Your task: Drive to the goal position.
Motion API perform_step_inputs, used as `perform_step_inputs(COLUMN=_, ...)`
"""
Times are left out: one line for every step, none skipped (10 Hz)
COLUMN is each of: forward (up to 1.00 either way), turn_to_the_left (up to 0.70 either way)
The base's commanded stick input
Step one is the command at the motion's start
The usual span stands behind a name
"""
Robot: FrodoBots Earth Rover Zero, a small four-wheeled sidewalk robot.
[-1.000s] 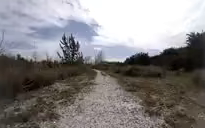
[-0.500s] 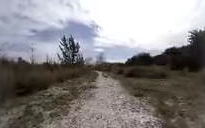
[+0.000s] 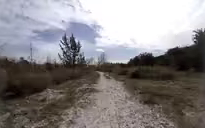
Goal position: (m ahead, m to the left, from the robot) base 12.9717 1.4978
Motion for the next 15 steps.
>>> perform_step_inputs(forward=0.7, turn_to_the_left=0.0)
perform_step_inputs(forward=0.7, turn_to_the_left=0.0)
perform_step_inputs(forward=0.7, turn_to_the_left=0.0)
perform_step_inputs(forward=0.7, turn_to_the_left=0.0)
perform_step_inputs(forward=0.7, turn_to_the_left=0.0)
perform_step_inputs(forward=0.7, turn_to_the_left=0.0)
perform_step_inputs(forward=0.7, turn_to_the_left=0.0)
perform_step_inputs(forward=0.7, turn_to_the_left=0.0)
perform_step_inputs(forward=0.7, turn_to_the_left=0.0)
perform_step_inputs(forward=0.7, turn_to_the_left=0.0)
perform_step_inputs(forward=0.7, turn_to_the_left=0.0)
perform_step_inputs(forward=0.7, turn_to_the_left=0.0)
perform_step_inputs(forward=0.7, turn_to_the_left=0.0)
perform_step_inputs(forward=0.7, turn_to_the_left=0.0)
perform_step_inputs(forward=0.7, turn_to_the_left=0.0)
